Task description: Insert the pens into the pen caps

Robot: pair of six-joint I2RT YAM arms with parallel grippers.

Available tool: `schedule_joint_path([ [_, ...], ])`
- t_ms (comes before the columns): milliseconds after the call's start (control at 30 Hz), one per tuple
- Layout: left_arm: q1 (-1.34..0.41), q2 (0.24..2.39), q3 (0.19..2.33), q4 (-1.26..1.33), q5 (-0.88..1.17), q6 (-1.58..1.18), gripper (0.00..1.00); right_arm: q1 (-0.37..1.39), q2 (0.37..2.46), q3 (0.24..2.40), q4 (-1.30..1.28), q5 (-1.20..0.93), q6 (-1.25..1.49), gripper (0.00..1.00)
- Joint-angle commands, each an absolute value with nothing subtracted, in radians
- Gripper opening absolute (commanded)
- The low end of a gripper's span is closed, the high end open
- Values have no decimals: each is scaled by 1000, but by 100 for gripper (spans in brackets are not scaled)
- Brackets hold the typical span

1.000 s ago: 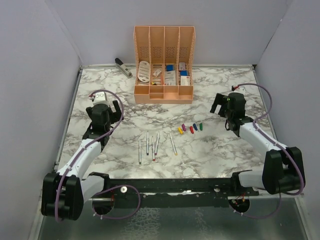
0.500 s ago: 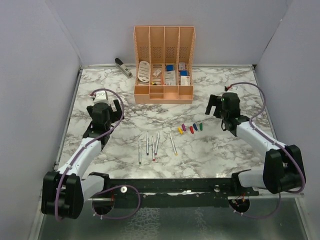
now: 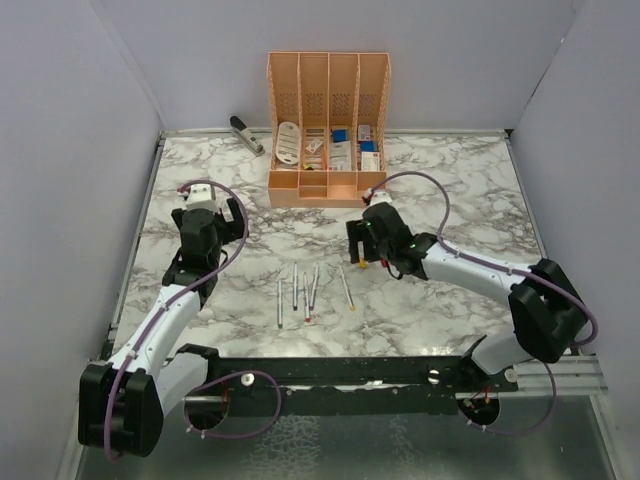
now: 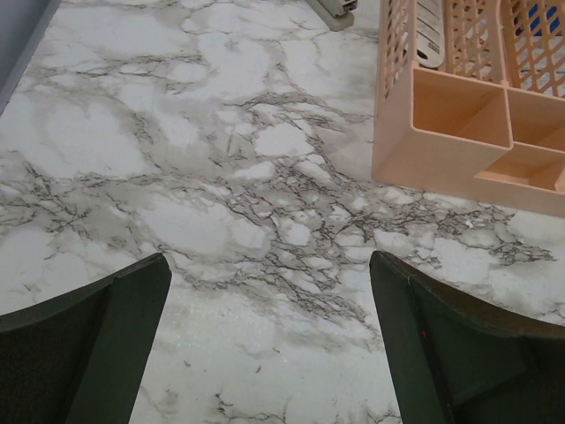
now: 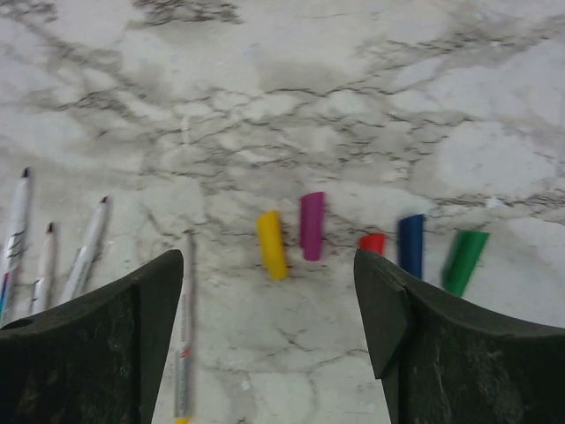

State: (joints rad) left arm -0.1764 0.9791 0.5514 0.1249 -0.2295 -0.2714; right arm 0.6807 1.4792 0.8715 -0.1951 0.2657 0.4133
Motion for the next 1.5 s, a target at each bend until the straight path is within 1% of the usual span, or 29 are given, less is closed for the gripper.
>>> schedule_joint_path([
  [0,-178,969,562,65,-416,-327,99,836,1552,979,-262,298,417,76],
  [133,-178,987,603,-47,-538,-377,99,954,1637,1074,-300,341,395,71],
  [233,-178,993,618,-109,-614,-424,99,1008,1698,1146,-316,322,377,67],
  [333,-176,994,633,-181,-690,-483,99,1041,1745,1213,-331,287,369,61],
  [433,-176,978,633,-227,-731,-525,99,1059,1775,1271,-343,252,368,57],
  [633,-176,903,590,-229,-765,-571,99,1104,1842,1379,-383,215,358,50],
  [800,-175,866,581,-283,-857,-645,99,1153,1958,1514,-496,232,340,49],
  [933,-175,878,593,-301,-840,-651,99,1173,2020,1571,-544,221,349,47],
  [1133,-175,878,598,-336,-822,-661,99,1187,2059,1600,-590,203,375,44],
  [1300,-175,839,583,-332,-819,-669,99,1189,2072,1589,-592,175,385,43],
  [1467,-175,850,581,-332,-809,-670,99,1189,2093,1600,-588,156,383,43],
])
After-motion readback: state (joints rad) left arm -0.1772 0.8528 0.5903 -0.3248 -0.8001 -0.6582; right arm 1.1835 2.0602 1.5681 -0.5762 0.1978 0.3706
